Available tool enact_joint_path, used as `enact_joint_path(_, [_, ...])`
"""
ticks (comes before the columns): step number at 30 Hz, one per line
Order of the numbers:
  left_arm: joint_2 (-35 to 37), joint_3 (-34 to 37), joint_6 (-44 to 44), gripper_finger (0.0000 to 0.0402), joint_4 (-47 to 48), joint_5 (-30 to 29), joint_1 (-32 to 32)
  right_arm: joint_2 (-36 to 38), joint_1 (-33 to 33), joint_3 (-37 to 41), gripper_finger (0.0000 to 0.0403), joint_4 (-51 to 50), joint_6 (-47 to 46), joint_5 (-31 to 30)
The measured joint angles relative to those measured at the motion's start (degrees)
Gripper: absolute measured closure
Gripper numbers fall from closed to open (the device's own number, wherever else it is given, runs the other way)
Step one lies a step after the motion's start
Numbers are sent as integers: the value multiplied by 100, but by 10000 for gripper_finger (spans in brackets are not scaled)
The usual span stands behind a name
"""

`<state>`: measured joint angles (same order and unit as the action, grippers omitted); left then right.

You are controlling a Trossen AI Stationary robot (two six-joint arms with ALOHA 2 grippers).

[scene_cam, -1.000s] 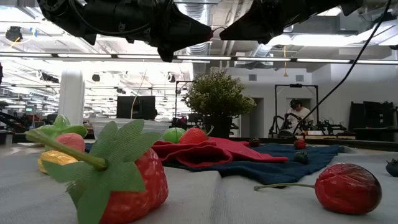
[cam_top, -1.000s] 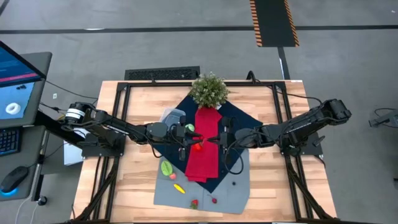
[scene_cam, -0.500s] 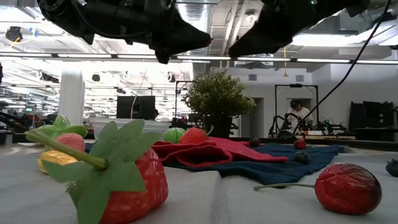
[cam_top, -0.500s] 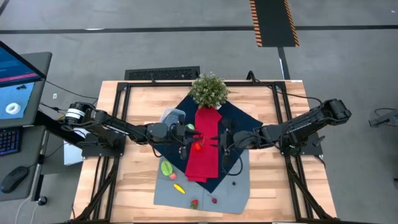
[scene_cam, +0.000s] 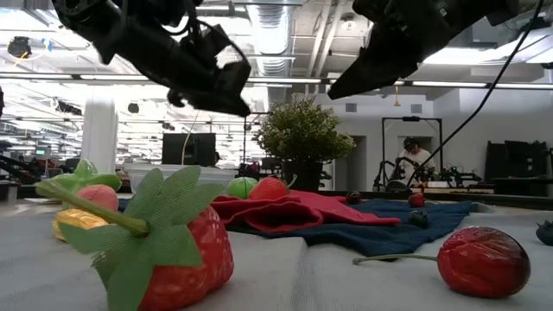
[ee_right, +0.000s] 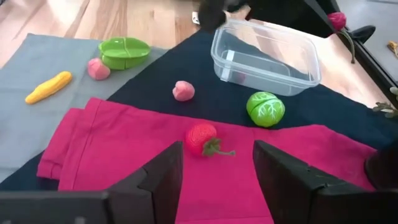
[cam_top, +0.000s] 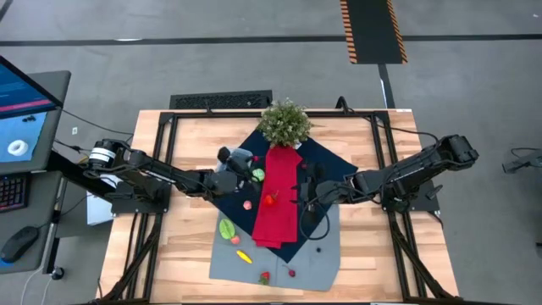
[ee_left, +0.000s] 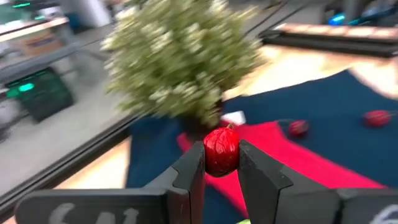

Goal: Pick and placing Produce into tupperware
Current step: Put the red cherry into the transparent bin, then put the top red strawberry into the transparent bin

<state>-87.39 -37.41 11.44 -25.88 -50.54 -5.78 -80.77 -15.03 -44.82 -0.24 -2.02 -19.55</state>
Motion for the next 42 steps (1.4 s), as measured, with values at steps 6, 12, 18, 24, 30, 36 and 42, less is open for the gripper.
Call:
enact_joint_path(6, [6, 1, 1014, 326, 986, -227, 0, 0, 0, 0, 192, -19, 0, 7])
enact_joint_path(12, [8, 1, 2680, 326, 2280, 131, 116, 0, -49, 2, 197, -18, 16, 17])
enact_joint_path(18, [8, 1, 3841, 326, 3186, 973, 396, 0, -199, 2, 200, 122, 102, 17])
enact_joint_path(24, [8, 1, 4533, 320, 3636, 1061, 533, 0, -223, 2, 201, 263, 196, 15])
enact_joint_path(30, [8, 1, 4418, 274, 3536, 1027, 525, 0, -221, 2, 204, 261, 199, 15])
enact_joint_path(36, [8, 1, 4368, 202, 3501, 1088, 525, 0, -221, 2, 204, 253, 196, 15])
enact_joint_path(42, [8, -2, 3821, 167, 3085, 1093, 522, 0, -221, 2, 212, -3, 240, 87])
